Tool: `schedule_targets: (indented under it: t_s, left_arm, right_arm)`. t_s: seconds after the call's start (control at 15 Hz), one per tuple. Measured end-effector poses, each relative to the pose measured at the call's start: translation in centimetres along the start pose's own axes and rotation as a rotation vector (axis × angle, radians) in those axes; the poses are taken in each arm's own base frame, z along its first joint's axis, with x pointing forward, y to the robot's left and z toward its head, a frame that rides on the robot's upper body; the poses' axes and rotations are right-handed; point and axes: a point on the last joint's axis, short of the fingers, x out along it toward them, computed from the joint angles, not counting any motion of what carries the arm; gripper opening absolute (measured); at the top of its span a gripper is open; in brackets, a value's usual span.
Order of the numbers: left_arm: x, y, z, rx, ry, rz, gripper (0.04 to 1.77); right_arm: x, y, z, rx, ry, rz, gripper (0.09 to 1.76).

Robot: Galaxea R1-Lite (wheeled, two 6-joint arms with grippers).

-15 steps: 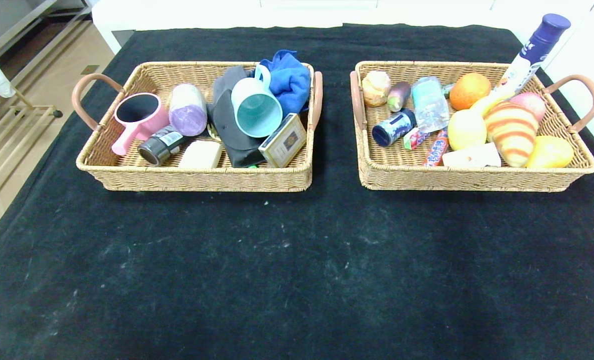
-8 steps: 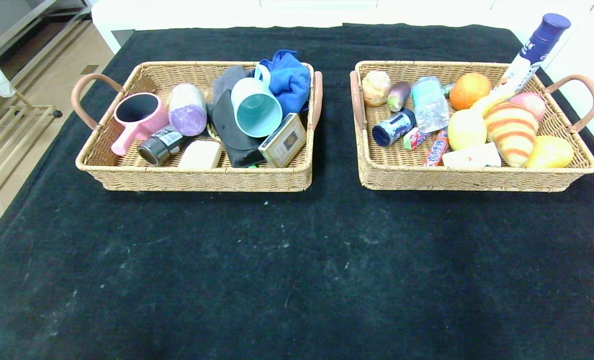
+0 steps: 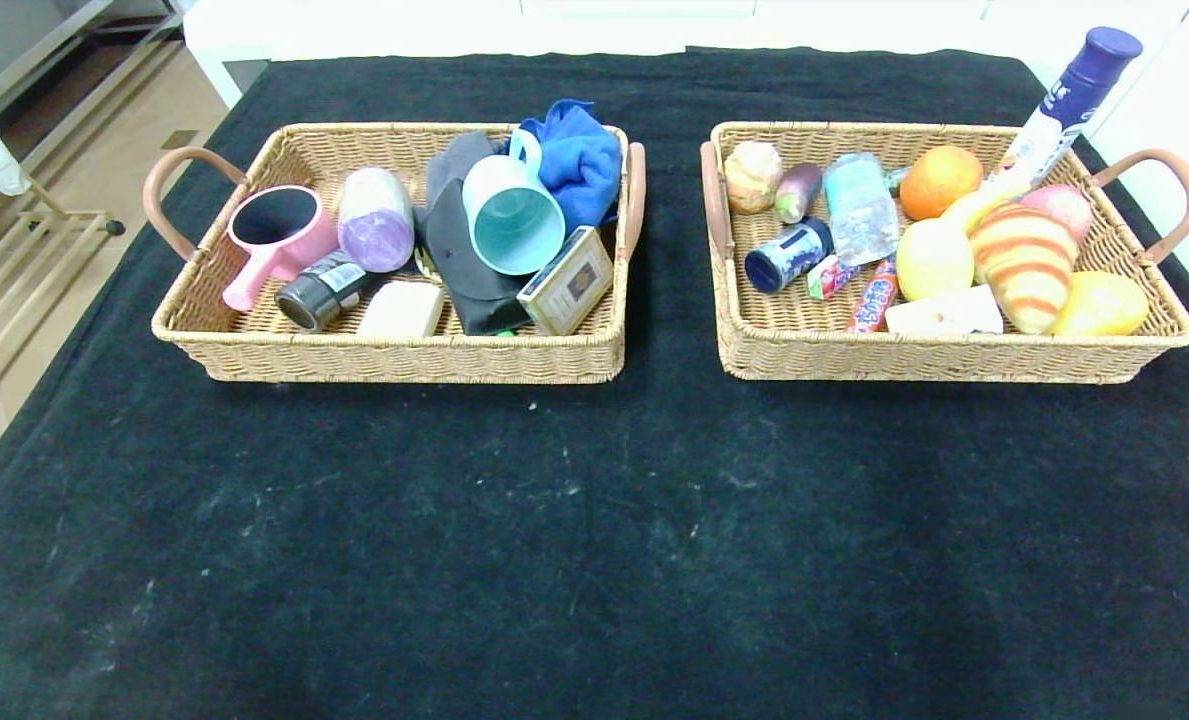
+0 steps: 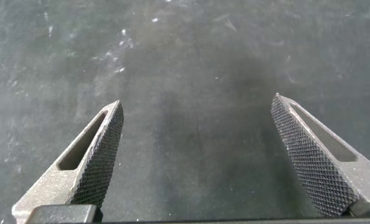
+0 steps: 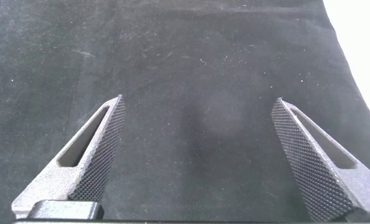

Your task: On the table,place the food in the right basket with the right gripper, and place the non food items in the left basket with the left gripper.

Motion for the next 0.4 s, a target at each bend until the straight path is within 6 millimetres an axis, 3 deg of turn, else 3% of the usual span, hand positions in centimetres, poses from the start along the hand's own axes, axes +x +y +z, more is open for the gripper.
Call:
schedule_targets:
  t_s: [0.13, 0.4]
  left_arm:
    - [0.0, 0.03, -0.01, -0.051, -0.001, 0.016, 1.72]
    - [0.0, 0.03, -0.01, -0.062, -0.001, 0.019, 1.72]
  right_arm:
    - [0.09, 0.09, -0.36, 0.08, 0.014, 0.036, 1.71]
    - [0.18, 0.12, -0.7, 0.076, 0.025, 0.043, 1.71]
